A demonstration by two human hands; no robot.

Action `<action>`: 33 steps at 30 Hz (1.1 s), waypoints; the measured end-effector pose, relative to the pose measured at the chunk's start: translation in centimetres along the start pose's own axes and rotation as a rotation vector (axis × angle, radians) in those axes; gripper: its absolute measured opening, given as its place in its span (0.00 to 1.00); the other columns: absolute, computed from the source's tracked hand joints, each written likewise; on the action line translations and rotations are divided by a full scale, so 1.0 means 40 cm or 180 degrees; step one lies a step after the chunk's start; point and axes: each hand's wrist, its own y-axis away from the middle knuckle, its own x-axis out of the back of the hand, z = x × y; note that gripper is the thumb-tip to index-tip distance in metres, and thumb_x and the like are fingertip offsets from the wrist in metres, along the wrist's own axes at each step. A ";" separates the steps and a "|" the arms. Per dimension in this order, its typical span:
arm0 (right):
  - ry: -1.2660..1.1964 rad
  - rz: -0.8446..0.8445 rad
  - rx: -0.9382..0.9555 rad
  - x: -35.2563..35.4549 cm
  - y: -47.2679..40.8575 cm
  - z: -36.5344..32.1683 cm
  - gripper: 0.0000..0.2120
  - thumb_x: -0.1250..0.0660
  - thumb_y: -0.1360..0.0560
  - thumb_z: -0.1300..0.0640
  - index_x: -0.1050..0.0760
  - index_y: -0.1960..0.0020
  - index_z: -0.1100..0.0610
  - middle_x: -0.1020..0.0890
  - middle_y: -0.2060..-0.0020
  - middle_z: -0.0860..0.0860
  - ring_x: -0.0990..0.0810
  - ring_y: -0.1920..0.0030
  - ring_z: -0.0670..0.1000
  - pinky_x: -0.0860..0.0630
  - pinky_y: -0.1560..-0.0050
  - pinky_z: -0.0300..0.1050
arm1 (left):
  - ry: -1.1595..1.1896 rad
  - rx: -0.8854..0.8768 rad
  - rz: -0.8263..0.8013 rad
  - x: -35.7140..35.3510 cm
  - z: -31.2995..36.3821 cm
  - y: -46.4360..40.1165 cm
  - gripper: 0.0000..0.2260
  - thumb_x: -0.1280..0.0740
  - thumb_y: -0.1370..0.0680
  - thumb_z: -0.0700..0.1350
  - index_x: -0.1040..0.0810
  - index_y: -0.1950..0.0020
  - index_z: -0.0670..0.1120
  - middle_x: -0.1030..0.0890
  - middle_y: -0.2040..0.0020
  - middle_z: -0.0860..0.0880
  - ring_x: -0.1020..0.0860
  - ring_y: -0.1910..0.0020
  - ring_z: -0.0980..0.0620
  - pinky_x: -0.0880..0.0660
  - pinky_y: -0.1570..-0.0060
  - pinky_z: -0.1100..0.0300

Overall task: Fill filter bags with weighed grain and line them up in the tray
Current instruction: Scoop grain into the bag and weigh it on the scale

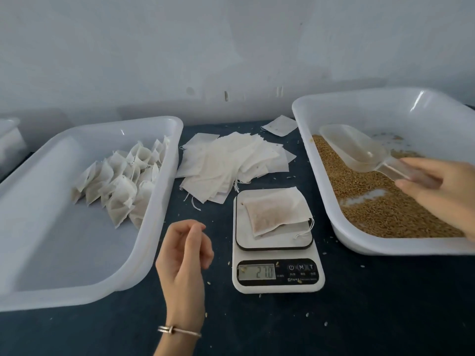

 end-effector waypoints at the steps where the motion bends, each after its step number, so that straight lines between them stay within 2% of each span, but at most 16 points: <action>1: -0.0022 0.0057 0.0017 -0.001 0.001 0.003 0.23 0.31 0.29 0.50 0.32 0.36 0.39 0.25 0.61 0.36 0.28 0.61 0.42 0.30 0.54 0.49 | 0.0008 -0.0008 -0.0023 -0.002 0.001 -0.002 0.08 0.36 0.27 0.52 0.25 0.60 0.47 0.30 0.73 0.48 0.35 0.74 0.52 0.34 0.73 0.63; 3: -0.0072 0.0108 0.0070 -0.003 0.003 0.010 0.24 0.31 0.30 0.49 0.33 0.36 0.39 0.24 0.60 0.40 0.26 0.59 0.46 0.29 0.53 0.50 | 0.0016 -0.0023 -0.0046 -0.006 0.004 -0.006 0.08 0.36 0.27 0.51 0.25 0.60 0.47 0.30 0.73 0.48 0.35 0.74 0.52 0.34 0.73 0.63; 5: -0.0071 0.0075 0.0138 -0.006 0.004 0.013 0.25 0.32 0.30 0.48 0.34 0.36 0.38 0.25 0.61 0.36 0.25 0.58 0.46 0.28 0.54 0.51 | 0.0031 -0.0031 -0.0046 -0.011 0.006 -0.011 0.08 0.36 0.27 0.51 0.25 0.60 0.48 0.30 0.73 0.49 0.35 0.74 0.52 0.34 0.73 0.63; 7: -0.0046 0.0086 0.0183 -0.010 0.001 0.021 0.25 0.32 0.31 0.47 0.35 0.36 0.38 0.28 0.61 0.30 0.27 0.61 0.40 0.30 0.55 0.48 | 0.0055 -0.0026 -0.0067 -0.016 0.009 -0.013 0.08 0.36 0.28 0.51 0.25 0.60 0.48 0.30 0.73 0.49 0.35 0.74 0.52 0.34 0.73 0.62; 10: -0.0109 0.0091 0.0182 -0.013 -0.002 0.029 0.25 0.32 0.31 0.47 0.36 0.36 0.37 0.29 0.60 0.27 0.30 0.60 0.35 0.31 0.56 0.48 | 0.0077 -0.0005 -0.0114 -0.020 0.013 -0.012 0.08 0.36 0.28 0.51 0.25 0.60 0.47 0.30 0.73 0.48 0.35 0.74 0.52 0.34 0.72 0.60; 13: -0.0146 0.0004 0.0200 -0.012 -0.001 0.032 0.25 0.32 0.30 0.47 0.36 0.36 0.37 0.25 0.59 0.32 0.24 0.57 0.45 0.27 0.53 0.52 | 0.0028 0.0001 -0.0146 -0.021 0.015 -0.012 0.08 0.36 0.27 0.50 0.26 0.60 0.46 0.30 0.73 0.48 0.35 0.74 0.51 0.34 0.71 0.58; 15: -0.0111 -0.0008 0.0224 -0.011 -0.001 0.035 0.24 0.32 0.30 0.47 0.35 0.37 0.36 0.23 0.57 0.37 0.24 0.54 0.48 0.28 0.51 0.52 | 0.0003 0.0000 -0.0156 -0.019 0.016 -0.012 0.07 0.36 0.27 0.49 0.25 0.60 0.46 0.30 0.73 0.48 0.35 0.74 0.51 0.35 0.70 0.57; 19: -0.0135 -0.0021 0.0216 -0.011 0.002 0.027 0.23 0.33 0.31 0.45 0.35 0.39 0.29 0.25 0.60 0.31 0.25 0.57 0.45 0.30 0.53 0.50 | -0.0030 0.0008 -0.0187 -0.016 0.017 -0.013 0.06 0.36 0.25 0.48 0.25 0.60 0.47 0.30 0.73 0.48 0.34 0.74 0.51 0.35 0.71 0.58; 22: -0.0138 -0.0004 0.0186 -0.012 0.001 0.022 0.25 0.34 0.31 0.45 0.37 0.38 0.32 0.28 0.60 0.29 0.25 0.58 0.45 0.30 0.54 0.51 | -0.0009 0.0032 -0.0217 -0.015 0.018 -0.014 0.07 0.36 0.27 0.50 0.25 0.60 0.47 0.30 0.73 0.48 0.34 0.74 0.51 0.35 0.72 0.60; 25: -0.0040 0.0020 0.0166 -0.013 0.002 0.025 0.24 0.32 0.30 0.47 0.36 0.37 0.34 0.29 0.60 0.28 0.28 0.61 0.41 0.30 0.54 0.49 | 0.0005 0.0058 -0.0260 -0.014 0.017 -0.013 0.08 0.36 0.28 0.51 0.25 0.60 0.47 0.29 0.73 0.48 0.34 0.74 0.51 0.35 0.72 0.61; 30: -0.0028 -0.0088 0.0127 -0.008 0.002 0.026 0.23 0.33 0.31 0.44 0.33 0.37 0.37 0.24 0.57 0.38 0.25 0.54 0.48 0.29 0.51 0.50 | -0.0028 0.0079 -0.0328 -0.017 0.016 -0.004 0.08 0.36 0.28 0.52 0.25 0.59 0.48 0.29 0.73 0.50 0.33 0.73 0.52 0.34 0.71 0.62; 33: -0.0112 -0.0110 0.0146 -0.009 0.007 0.020 0.23 0.31 0.29 0.48 0.34 0.37 0.37 0.25 0.59 0.33 0.24 0.54 0.49 0.27 0.49 0.54 | -0.0024 0.0084 -0.0365 -0.022 0.014 -0.002 0.07 0.35 0.27 0.51 0.24 0.60 0.48 0.29 0.73 0.50 0.33 0.72 0.53 0.34 0.71 0.62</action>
